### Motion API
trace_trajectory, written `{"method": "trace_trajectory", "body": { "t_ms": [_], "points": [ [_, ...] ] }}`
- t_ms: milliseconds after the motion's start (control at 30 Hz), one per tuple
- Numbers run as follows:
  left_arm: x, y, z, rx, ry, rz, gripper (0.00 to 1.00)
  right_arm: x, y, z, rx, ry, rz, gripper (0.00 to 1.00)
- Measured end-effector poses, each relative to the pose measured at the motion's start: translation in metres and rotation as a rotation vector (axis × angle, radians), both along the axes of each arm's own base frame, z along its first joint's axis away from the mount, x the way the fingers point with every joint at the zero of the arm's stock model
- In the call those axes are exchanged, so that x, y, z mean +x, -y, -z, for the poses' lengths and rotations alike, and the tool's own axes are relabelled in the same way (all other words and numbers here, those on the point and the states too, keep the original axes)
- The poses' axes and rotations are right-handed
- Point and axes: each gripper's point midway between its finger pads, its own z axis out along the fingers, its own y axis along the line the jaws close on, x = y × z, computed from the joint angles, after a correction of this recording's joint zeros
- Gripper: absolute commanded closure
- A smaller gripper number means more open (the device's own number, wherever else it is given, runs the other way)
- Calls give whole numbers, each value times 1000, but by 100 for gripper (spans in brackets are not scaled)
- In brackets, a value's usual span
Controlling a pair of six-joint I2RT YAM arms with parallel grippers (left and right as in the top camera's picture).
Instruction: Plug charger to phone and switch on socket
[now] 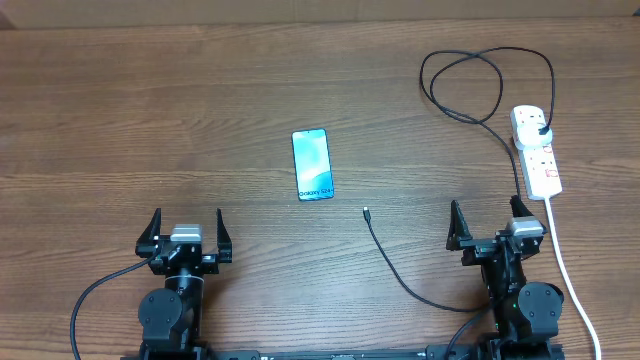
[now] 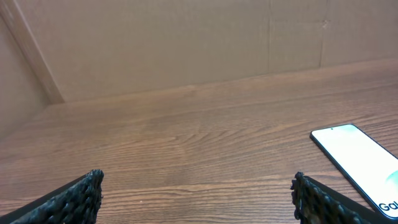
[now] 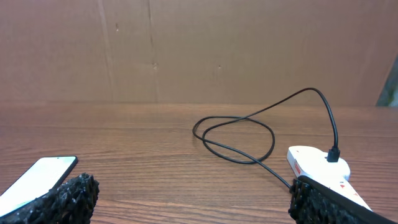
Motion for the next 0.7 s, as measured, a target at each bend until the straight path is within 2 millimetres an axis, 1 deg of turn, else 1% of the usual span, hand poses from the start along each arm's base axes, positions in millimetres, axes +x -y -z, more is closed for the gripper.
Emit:
{"method": "trace_trajectory", "body": {
  "t_ms": [533,600,667,700],
  "points": [
    [0,0,0,0,1,1,0,0,0,0,0,0,0,0],
    [0,4,-3,-3,11,21,0,0,0,0,0,0,0,0],
    [1,13,-9,-7,36,76,0,0,0,0,0,0,0,0],
    [1,20,-16,-10,66,115,0,0,0,0,0,0,-1,0]
  ]
}}
